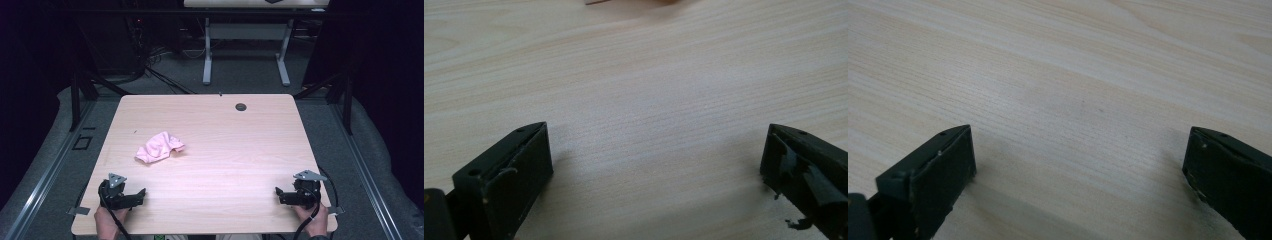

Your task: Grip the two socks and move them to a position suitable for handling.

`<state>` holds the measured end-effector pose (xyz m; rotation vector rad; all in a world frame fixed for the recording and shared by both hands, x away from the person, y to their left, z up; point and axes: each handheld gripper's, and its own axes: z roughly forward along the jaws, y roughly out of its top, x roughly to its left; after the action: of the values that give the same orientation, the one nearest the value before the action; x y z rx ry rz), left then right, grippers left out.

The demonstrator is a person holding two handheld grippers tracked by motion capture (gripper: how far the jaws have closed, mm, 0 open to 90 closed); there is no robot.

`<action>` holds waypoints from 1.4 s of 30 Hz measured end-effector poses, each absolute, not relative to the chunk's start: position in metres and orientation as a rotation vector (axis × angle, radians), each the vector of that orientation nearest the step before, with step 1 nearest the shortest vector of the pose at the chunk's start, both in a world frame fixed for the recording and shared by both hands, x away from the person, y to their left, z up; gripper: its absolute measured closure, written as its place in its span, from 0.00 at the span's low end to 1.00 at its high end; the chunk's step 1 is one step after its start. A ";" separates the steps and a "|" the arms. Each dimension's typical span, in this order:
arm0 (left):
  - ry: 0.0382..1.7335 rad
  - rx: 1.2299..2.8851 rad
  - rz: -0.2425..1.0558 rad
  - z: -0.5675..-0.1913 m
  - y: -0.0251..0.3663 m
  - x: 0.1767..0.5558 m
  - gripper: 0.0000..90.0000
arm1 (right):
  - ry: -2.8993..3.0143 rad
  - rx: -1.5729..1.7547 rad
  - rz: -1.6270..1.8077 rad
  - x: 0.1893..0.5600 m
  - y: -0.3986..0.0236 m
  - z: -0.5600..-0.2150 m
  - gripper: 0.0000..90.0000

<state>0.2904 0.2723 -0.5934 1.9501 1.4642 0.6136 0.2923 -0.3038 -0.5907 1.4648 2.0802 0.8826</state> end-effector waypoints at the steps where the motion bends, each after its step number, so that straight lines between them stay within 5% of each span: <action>1: 1.464 1.950 0.614 -0.593 0.272 0.290 0.00 | 2.080 1.465 0.883 0.292 -0.304 -0.591 0.00; 25: 1.414 1.956 0.603 -0.572 0.278 0.299 0.00 | 2.085 1.465 0.879 0.299 -0.304 -0.590 0.00; 42: 1.280 2.009 0.478 -0.522 0.218 0.381 0.04 | 2.078 1.455 0.885 0.298 -0.304 -0.590 0.05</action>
<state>0.3807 0.2176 -0.5219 2.0095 1.2805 0.4779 0.2979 -0.3043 -0.5896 1.4555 2.0780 0.8850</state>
